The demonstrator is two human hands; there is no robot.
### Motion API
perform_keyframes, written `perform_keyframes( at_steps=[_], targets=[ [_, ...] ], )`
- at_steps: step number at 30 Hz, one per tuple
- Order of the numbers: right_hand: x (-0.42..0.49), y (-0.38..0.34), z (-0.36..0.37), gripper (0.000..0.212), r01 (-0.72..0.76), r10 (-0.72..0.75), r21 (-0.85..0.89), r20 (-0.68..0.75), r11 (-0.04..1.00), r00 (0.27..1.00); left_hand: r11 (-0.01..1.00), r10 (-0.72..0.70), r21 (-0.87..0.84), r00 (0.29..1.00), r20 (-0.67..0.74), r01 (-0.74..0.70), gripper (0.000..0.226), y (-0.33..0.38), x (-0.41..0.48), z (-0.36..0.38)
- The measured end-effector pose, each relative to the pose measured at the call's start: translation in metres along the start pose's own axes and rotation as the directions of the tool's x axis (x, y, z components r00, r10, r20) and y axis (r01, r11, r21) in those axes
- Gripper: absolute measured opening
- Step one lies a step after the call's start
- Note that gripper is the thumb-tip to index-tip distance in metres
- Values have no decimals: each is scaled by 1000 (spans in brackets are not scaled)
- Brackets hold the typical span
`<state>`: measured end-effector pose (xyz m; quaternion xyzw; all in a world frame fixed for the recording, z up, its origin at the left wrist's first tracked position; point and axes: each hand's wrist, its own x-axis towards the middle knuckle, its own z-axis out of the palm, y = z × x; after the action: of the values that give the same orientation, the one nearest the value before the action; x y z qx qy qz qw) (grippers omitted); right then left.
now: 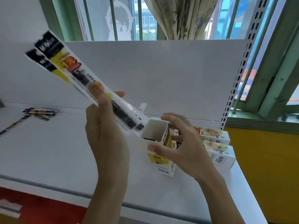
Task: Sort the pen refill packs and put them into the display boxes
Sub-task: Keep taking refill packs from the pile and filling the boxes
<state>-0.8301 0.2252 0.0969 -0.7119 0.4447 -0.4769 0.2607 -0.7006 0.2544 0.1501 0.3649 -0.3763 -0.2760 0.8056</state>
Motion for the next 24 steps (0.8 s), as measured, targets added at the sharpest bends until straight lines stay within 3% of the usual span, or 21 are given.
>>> perform_keyframes(
  at_steps=[3, 6, 9, 10, 12, 14, 16, 18, 20, 24],
  targets=[
    [1, 0, 1, 74, 15, -15, -53, -14, 998, 1000, 954, 221, 193, 973, 72, -231, 23, -15, -5, 2],
    [0, 0, 3, 72, 25, -27, -67, -36, 997, 999, 816, 400, 370, 896, 191, -443, 24, -25, -11, 2],
    [1, 1, 5, 76, 31, -34, -68, -52, 997, 998, 651, 481, 532, 837, 261, -541, 14, -25, -11, -1],
    [1, 2, 4, 76, 29, -33, -68, -55, 997, 998, 586, 485, 598, 828, 281, -546, 13, -26, -10, -4],
    [2, 3, 4, 72, 18, -22, -62, -61, 998, 998, 501, 449, 701, 845, 291, -508, 32, -30, -8, -10],
    [3, 4, 4, 65, 11, -15, -62, -61, 998, 998, 513, 374, 749, 895, 244, -419, 42, -31, -8, -14],
    [3, 3, 5, 63, 6, -9, -69, -43, 998, 999, 600, 359, 705, 914, 186, -379, 39, -28, -9, -14],
    [3, 1, 7, 65, 18, -20, -73, -19, 997, 1000, 631, 446, 641, 881, 161, -437, 32, -23, -9, -16],
    [2, -2, 10, 64, 43, -43, -69, -8, 997, 999, 562, 475, 666, 850, 226, -491, 28, -21, -7, -17],
    [3, -4, 17, 60, 106, -107, -84, -5, 991, 994, 394, 162, 839, 927, 340, -376, 43, -24, -7, -19]
  ],
)
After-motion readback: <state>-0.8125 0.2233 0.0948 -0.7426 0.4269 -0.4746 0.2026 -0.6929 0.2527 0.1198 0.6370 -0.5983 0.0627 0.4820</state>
